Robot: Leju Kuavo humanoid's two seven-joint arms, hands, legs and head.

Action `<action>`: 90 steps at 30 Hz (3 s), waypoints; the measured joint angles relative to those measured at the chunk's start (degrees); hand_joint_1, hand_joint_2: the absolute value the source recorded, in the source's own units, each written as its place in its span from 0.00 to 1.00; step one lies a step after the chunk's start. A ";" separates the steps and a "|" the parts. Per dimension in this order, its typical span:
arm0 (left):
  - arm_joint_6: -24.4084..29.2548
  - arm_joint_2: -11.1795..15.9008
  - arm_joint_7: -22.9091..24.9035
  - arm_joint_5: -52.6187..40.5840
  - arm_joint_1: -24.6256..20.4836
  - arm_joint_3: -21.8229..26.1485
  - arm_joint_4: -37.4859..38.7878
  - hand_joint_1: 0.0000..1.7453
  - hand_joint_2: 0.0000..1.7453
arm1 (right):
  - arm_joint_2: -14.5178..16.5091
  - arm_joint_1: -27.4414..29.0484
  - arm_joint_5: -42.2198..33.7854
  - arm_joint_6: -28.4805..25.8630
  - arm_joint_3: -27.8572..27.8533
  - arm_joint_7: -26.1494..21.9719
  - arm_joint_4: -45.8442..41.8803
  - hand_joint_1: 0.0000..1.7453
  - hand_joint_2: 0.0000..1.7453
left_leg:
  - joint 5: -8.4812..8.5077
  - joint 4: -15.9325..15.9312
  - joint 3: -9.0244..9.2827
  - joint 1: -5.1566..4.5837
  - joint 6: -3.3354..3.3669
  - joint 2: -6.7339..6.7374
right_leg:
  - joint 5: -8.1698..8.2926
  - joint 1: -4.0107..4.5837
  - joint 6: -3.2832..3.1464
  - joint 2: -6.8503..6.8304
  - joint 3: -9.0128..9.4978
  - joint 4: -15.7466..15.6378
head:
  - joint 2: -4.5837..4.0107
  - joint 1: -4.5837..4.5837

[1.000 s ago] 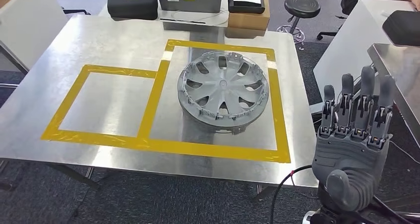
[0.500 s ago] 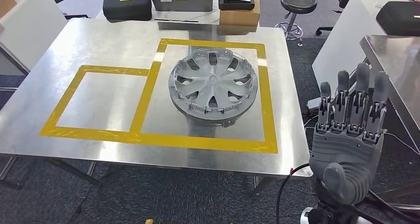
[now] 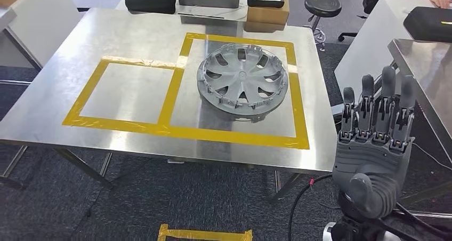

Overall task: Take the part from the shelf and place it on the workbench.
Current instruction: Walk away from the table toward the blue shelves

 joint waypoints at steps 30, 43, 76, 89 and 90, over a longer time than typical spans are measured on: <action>-0.55 -0.03 -1.03 -1.01 -0.14 -0.07 -0.03 0.00 0.00 | 0.22 -0.98 -0.55 0.57 -0.78 0.00 0.72 0.00 1.00 | -1.23 1.29 0.35 0.67 -0.54 -0.05 | 1.10 0.65 -0.72 -0.16 -0.55 -1.06 | 0.00 0.77; -0.72 -0.44 -0.47 -1.23 -0.09 -0.11 -0.02 0.00 0.00 | 0.09 -0.79 -0.04 0.00 -1.35 0.03 0.17 0.00 1.00 | -0.17 3.89 -6.03 -0.41 -1.79 -0.17 | 8.08 3.01 -5.53 -0.21 11.53 -18.88 | 0.00 3.10; -0.54 -0.88 -0.65 -1.41 -0.08 -0.22 -0.02 0.00 0.00 | -1.34 1.14 3.15 -4.39 -2.88 2.51 -2.73 0.00 1.00 | -6.44 11.99 -7.88 0.56 -2.77 -0.06 | 9.78 2.80 -4.98 -0.07 9.24 -18.37 | 0.00 2.78; 0.09 -0.80 -0.81 -1.48 -0.21 -0.23 -0.02 0.00 0.00 | -2.13 1.12 3.97 -5.22 -3.97 3.19 -4.03 0.00 1.00 | -2.88 2.57 1.12 0.97 -1.17 -0.07 | 7.18 1.73 -1.46 0.09 0.14 -7.93 | 0.00 1.82; 0.14 -0.80 -0.81 -1.48 -0.21 -0.23 -0.02 0.00 0.00 | -2.22 1.13 3.92 -5.30 -4.10 3.22 -4.07 0.00 1.00 | -2.36 2.61 0.55 0.85 -0.86 -0.07 | 4.38 1.63 -1.17 0.11 -0.53 -4.71 | 0.00 2.11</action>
